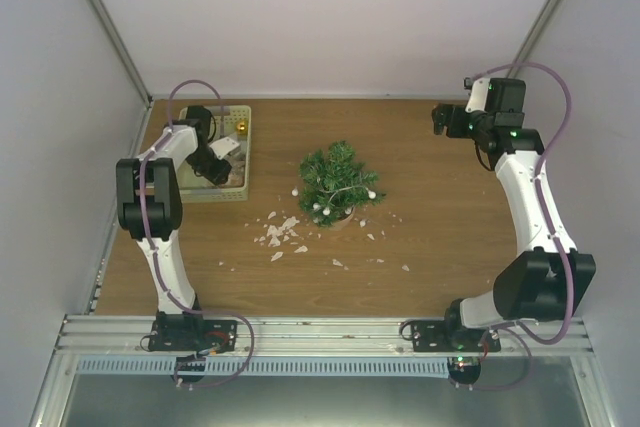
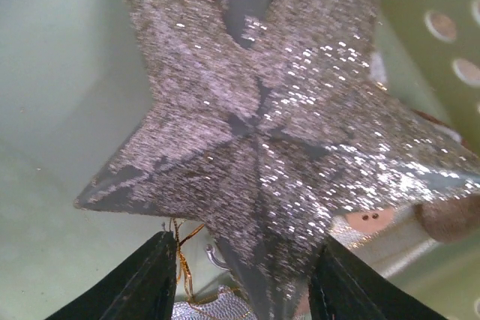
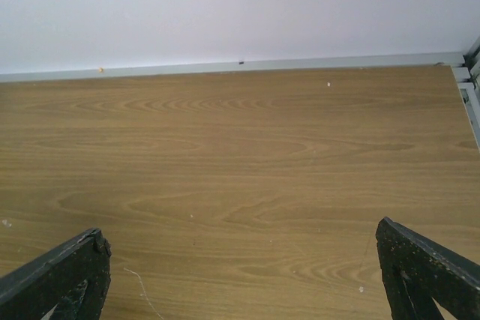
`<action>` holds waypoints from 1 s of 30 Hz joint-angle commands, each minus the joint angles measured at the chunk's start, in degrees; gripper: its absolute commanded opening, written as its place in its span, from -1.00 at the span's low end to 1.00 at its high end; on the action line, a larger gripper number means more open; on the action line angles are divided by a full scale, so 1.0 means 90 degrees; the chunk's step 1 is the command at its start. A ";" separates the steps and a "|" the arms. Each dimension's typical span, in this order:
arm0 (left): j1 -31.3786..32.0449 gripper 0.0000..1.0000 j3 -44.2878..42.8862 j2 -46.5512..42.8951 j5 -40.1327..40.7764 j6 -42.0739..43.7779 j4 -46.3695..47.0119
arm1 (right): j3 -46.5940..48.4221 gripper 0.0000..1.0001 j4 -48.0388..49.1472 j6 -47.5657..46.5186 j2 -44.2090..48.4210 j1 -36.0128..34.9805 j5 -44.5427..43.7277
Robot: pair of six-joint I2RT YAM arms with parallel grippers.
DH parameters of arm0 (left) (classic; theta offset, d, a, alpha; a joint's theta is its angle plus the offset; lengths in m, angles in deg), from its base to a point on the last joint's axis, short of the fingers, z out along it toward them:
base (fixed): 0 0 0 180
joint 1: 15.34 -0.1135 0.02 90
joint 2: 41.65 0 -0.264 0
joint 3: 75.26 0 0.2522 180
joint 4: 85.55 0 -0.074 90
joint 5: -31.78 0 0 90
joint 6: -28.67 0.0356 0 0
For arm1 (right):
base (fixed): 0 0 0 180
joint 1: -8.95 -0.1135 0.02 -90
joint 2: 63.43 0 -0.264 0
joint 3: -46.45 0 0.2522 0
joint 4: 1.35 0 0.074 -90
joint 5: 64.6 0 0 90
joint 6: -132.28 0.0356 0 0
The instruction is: Decorate the small christmas tree
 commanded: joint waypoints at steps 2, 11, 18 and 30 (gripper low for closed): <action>0.0042 -0.16 -0.0110 -0.0255 -0.0272 0.0074 -0.0501 | -0.0103 0.91 0.0213 -0.0065 0.0109 -0.0033 0.0116; -0.0008 -0.13 0.0115 -0.0552 -0.0063 0.0181 -0.0647 | -0.0200 0.91 0.0262 -0.0081 0.0106 -0.0054 0.0178; -0.0016 0.48 0.0136 -0.0840 -0.0133 0.0156 -0.0650 | -0.0259 0.92 0.0287 -0.0072 0.0177 -0.0066 0.0193; 0.0051 0.54 0.0282 -0.0804 -0.0560 0.0146 -0.0749 | -0.0269 0.92 0.0282 -0.0060 0.0185 -0.0105 0.0210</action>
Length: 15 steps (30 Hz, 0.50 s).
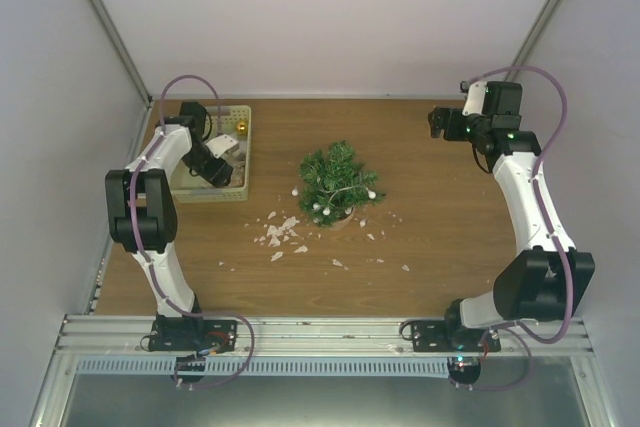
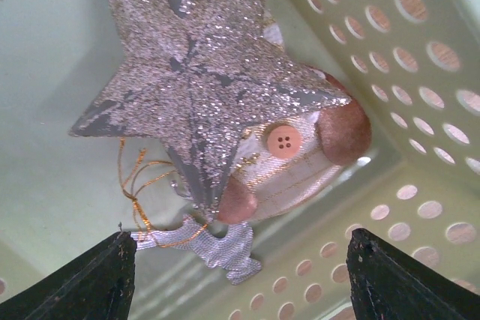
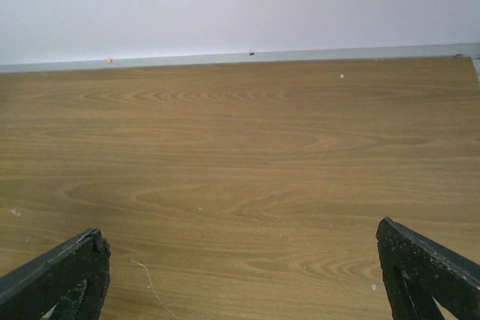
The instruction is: Decorate the small christmas tree
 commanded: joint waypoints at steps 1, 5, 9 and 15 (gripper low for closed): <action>0.0050 0.54 0.0151 0.0009 -0.0308 0.0016 -0.0136 | -0.0072 0.93 0.0173 -0.0070 0.0179 -0.0054 0.0030; 0.0049 0.51 0.0155 0.0041 -0.0330 0.0028 -0.0136 | -0.0098 0.93 0.0171 -0.0077 0.0194 -0.0054 0.0011; 0.0047 0.52 0.0093 0.0213 -0.0327 0.0077 -0.0165 | -0.0128 0.93 0.0180 -0.0078 0.0204 -0.0057 0.0004; 0.0058 0.52 -0.0284 0.0696 -0.0426 0.0155 -0.0341 | -0.0160 0.93 0.0197 -0.0059 0.0204 -0.0056 0.0005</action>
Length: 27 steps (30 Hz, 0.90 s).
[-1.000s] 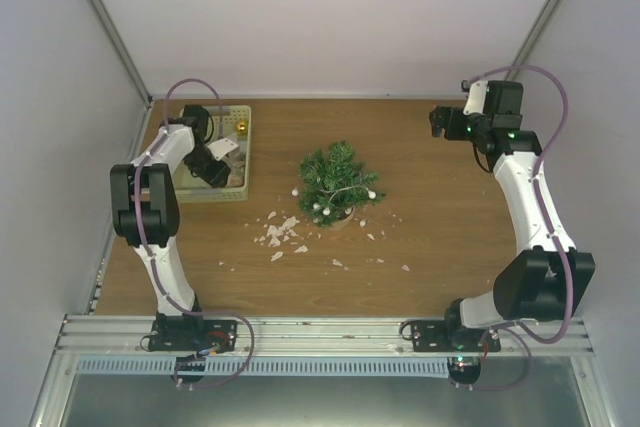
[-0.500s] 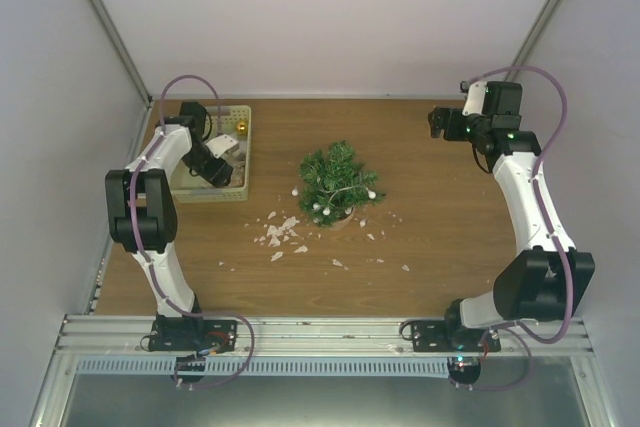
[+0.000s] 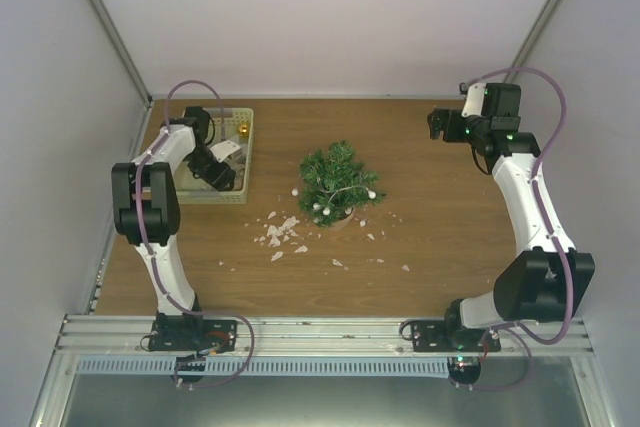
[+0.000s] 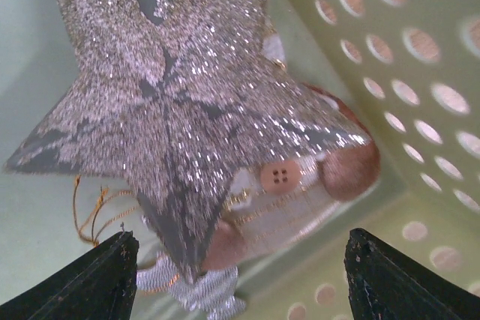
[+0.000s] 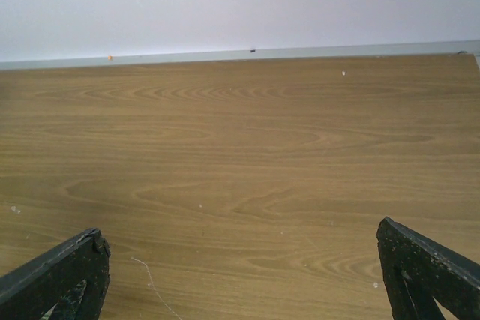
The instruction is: Decorate the small christmas tree
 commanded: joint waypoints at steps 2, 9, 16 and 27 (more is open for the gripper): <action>0.0064 0.49 -0.0478 0.0573 -0.0171 0.0113 -0.0306 | -0.0070 0.93 0.0159 -0.0063 0.0176 -0.0033 0.0009; 0.0068 -0.08 -0.0565 0.0566 -0.0204 0.0060 -0.0301 | -0.0123 0.93 0.0166 -0.0066 0.0187 -0.0041 -0.0022; 0.0073 -0.64 -0.0502 0.0457 -0.0094 0.0091 -0.0310 | -0.0105 0.93 0.0190 -0.0062 0.0165 -0.0042 0.0005; 0.0062 -1.00 -0.0704 0.0414 -0.0082 0.0065 -0.0388 | -0.0112 0.93 0.0169 -0.0090 0.0181 -0.0043 -0.0033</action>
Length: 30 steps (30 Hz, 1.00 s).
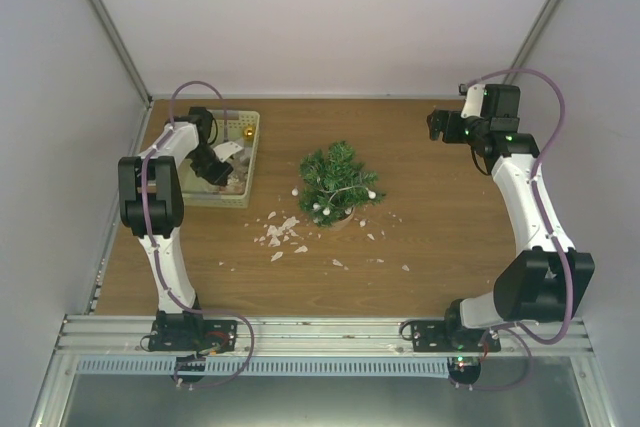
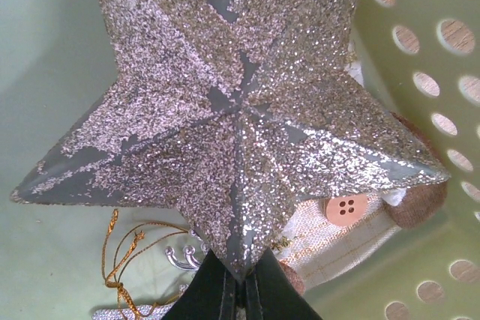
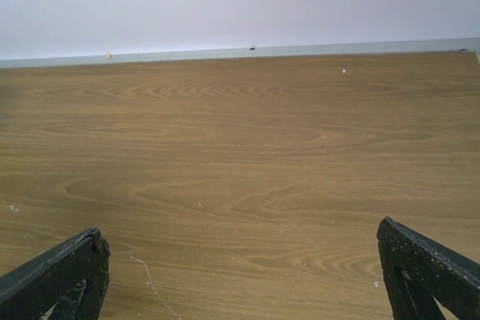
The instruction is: Decorate the small christmas tree
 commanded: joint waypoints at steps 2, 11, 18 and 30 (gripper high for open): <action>0.0040 -1.00 -0.0217 -0.0296 0.0006 0.0033 -0.0143 | -0.0015 0.93 0.0114 -0.0084 0.0167 -0.0039 -0.0027; 0.0037 -1.00 -0.1052 -0.0793 0.0438 0.0032 -0.0532 | -0.0022 0.93 0.0122 -0.0094 0.0174 -0.0039 -0.0011; 0.0062 -0.93 -0.1528 -0.1104 0.1016 0.0028 -0.0465 | -0.0040 0.94 0.0138 -0.0077 0.0180 -0.0039 0.0010; 0.0073 -0.86 -0.0973 -0.0614 0.1403 0.0096 0.0062 | -0.0109 0.94 0.0123 -0.0084 0.0201 -0.0059 0.0013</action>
